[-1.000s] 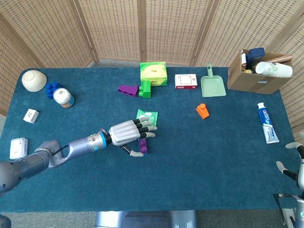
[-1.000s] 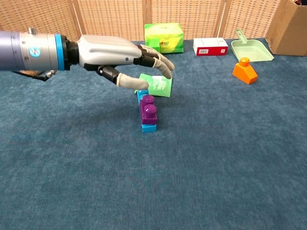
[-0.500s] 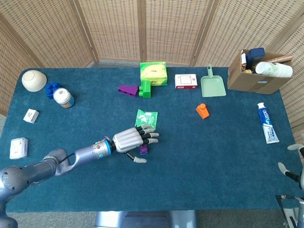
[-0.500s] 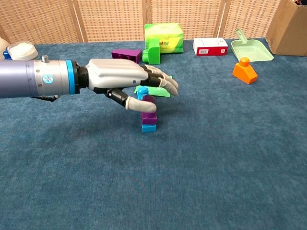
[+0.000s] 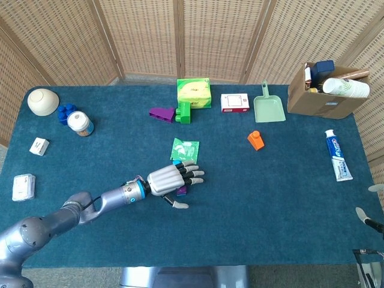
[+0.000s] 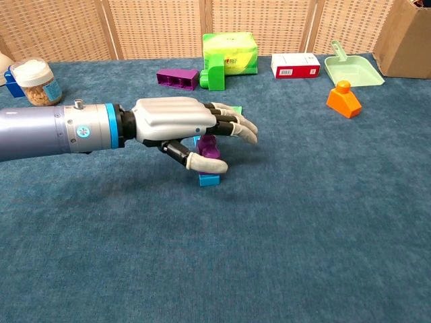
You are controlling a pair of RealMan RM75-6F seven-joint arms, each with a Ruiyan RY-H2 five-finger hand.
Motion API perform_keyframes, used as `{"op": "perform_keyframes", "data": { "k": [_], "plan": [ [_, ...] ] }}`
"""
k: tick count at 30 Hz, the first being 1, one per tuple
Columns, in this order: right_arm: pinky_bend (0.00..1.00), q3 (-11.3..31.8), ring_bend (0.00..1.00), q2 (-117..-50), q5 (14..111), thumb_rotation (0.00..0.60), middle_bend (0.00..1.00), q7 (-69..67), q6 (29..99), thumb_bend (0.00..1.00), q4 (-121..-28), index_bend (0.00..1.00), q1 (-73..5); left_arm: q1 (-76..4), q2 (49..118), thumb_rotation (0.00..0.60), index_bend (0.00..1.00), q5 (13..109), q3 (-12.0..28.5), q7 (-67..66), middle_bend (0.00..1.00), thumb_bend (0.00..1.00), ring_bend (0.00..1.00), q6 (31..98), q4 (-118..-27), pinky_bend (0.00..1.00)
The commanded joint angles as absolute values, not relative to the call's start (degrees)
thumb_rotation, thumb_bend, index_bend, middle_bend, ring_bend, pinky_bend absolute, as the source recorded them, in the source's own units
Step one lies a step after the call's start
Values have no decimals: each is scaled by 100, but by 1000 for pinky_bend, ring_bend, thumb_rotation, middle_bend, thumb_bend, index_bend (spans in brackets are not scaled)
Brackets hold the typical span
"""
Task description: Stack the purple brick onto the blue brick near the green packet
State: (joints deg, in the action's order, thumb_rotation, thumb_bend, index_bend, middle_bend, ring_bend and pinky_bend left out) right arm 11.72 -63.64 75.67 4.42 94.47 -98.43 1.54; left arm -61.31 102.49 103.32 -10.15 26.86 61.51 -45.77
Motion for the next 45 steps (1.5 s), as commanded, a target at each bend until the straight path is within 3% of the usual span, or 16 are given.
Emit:
{"op": "perform_keyframes", "data": {
  "k": [1,35,45],
  "plan": [
    [26,1173,0,-6354,7565,600,202,430,9452,68,-9841,432,164,-6091,10401,0,103,10388,-1040,2776,0,243,0,6206,-4388,0],
    [27,1193,0,-6298,7524,600,202,415,9401,70,-9905,431,183,-5752,11133,0,104,10503,-1167,3131,0,241,0,6593,-3112,0],
    [26,1197,0,-6274,7506,600,202,378,9419,69,-9894,431,214,-5906,11170,0,108,10436,-953,3108,0,242,0,6779,-3126,0]
  ]
}}
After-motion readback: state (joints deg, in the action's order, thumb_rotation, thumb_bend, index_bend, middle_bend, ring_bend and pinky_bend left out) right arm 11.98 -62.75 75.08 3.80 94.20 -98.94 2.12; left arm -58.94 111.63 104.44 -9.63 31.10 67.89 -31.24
